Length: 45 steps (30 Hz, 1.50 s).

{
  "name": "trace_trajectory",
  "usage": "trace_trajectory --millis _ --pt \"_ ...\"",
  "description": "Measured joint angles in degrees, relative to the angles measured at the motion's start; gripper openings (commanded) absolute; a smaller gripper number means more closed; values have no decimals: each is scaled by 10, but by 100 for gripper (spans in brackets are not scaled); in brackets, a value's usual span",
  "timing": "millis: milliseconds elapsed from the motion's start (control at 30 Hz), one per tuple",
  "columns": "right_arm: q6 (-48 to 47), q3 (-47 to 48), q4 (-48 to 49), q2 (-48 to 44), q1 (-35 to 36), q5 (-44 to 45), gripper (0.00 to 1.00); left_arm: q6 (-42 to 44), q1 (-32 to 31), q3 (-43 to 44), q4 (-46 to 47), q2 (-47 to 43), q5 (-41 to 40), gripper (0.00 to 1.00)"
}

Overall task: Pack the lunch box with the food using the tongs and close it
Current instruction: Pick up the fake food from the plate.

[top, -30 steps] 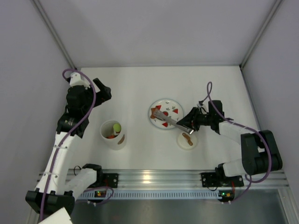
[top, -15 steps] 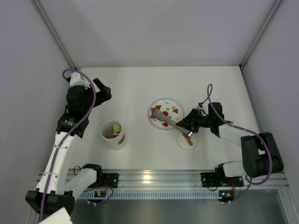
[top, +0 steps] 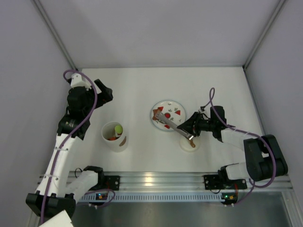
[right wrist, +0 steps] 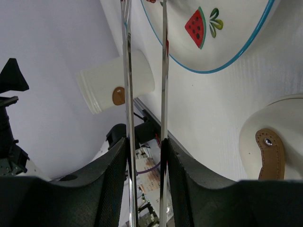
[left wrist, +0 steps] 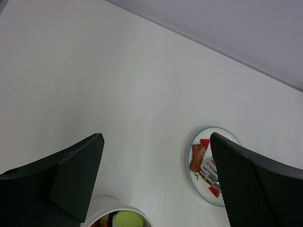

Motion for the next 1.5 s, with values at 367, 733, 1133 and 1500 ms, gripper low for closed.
trace_trajectory --millis 367,733,1133,1500 --pt "25 0 30 5 13 0 37 0 0 0 0 0 0 99" --pt "44 0 67 35 16 0 36 0 0 0 0 0 -2 99" --pt "68 -15 118 61 20 7 29 0 0 0 0 0 -2 99" --pt "63 -19 111 38 20 25 17 0 0 0 0 0 -2 99"
